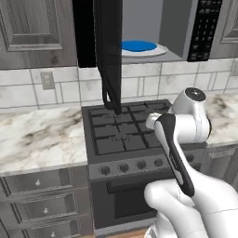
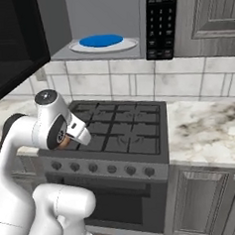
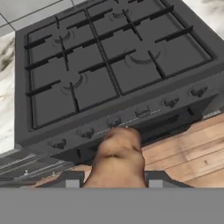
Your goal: Retrieve the reheated potato from the microwave, then place the potato, cheese, and condiment on the cutting board.
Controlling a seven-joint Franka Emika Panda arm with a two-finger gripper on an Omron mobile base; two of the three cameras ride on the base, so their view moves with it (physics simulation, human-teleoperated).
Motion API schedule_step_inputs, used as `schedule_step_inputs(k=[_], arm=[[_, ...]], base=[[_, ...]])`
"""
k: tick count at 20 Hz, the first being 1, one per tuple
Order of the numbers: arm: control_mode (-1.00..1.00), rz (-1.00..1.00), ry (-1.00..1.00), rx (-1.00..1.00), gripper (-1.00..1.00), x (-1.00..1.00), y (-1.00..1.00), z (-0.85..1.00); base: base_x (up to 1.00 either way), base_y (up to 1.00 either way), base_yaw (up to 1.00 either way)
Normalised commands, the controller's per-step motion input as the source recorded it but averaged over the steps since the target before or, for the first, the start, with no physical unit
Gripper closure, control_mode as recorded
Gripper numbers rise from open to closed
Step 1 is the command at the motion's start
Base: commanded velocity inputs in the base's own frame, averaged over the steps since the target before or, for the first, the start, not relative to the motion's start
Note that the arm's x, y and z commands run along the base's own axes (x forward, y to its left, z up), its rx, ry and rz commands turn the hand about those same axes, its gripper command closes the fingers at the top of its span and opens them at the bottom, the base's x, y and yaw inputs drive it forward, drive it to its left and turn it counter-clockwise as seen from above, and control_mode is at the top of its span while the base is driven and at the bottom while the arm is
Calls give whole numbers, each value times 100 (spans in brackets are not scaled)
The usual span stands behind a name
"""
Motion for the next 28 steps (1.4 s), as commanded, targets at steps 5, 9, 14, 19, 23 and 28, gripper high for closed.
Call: schedule_step_inputs(k=[5, 9, 14, 19, 23, 28], arm=[[100, 0, 0, 0, 100, 0, 0, 0], [100, 0, 0, 0, 100, 0, 0, 0], [100, 0, 0, 0, 100, 0, 0, 0], [100, 0, 0, 0, 100, 0, 0, 0], [100, 0, 0, 0, 100, 0, 0, 0], [100, 0, 0, 0, 100, 0, 0, 0]], base=[[-36, -21, -32], [-17, -15, -54], [-16, -5, -51], [-22, -1, -35], [-42, 7, 0], [-75, 2, 20]])
